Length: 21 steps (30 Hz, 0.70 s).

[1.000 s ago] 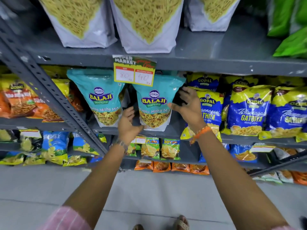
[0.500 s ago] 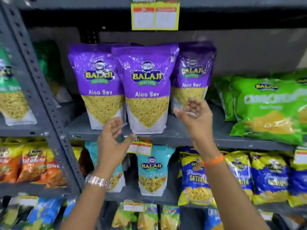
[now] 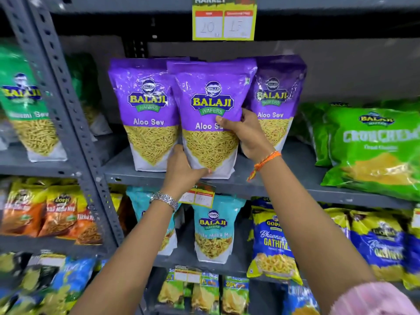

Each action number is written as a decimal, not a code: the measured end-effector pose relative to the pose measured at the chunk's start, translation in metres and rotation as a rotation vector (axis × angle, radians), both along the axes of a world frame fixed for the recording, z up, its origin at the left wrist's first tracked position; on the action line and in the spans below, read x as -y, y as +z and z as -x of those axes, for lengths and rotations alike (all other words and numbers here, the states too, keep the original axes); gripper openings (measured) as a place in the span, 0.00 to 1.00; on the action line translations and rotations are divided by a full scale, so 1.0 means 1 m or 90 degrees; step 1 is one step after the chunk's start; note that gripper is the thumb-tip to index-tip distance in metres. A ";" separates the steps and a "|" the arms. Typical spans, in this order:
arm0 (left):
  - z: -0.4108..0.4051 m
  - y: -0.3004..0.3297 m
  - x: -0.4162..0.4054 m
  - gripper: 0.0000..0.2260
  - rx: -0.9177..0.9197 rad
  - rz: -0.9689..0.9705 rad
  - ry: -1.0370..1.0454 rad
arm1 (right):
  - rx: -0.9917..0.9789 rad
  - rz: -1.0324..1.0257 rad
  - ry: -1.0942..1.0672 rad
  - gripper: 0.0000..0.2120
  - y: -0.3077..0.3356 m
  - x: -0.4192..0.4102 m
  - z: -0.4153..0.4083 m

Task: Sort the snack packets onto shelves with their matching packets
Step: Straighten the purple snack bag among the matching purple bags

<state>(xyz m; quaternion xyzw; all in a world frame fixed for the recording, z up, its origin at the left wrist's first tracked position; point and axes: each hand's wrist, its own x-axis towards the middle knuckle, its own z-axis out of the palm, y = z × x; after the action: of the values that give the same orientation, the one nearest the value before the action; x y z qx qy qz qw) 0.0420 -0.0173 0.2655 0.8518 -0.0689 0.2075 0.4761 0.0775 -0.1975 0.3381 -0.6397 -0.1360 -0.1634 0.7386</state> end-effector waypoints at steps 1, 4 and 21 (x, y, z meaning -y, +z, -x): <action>0.000 -0.001 0.000 0.39 0.004 0.005 -0.001 | 0.004 -0.008 -0.005 0.16 0.001 -0.001 0.001; 0.004 0.001 0.001 0.38 0.019 0.030 -0.007 | 0.010 -0.017 -0.020 0.14 0.006 0.002 0.006; 0.010 0.013 0.100 0.40 0.009 0.016 -0.113 | 0.017 0.004 -0.078 0.14 0.018 0.113 0.038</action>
<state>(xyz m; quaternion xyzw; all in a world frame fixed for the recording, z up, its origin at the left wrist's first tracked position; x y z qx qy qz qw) 0.0317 -0.1174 0.2784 0.8348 -0.1445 0.1713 0.5029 0.0393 -0.3101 0.3562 -0.6467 -0.1068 -0.2165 0.7235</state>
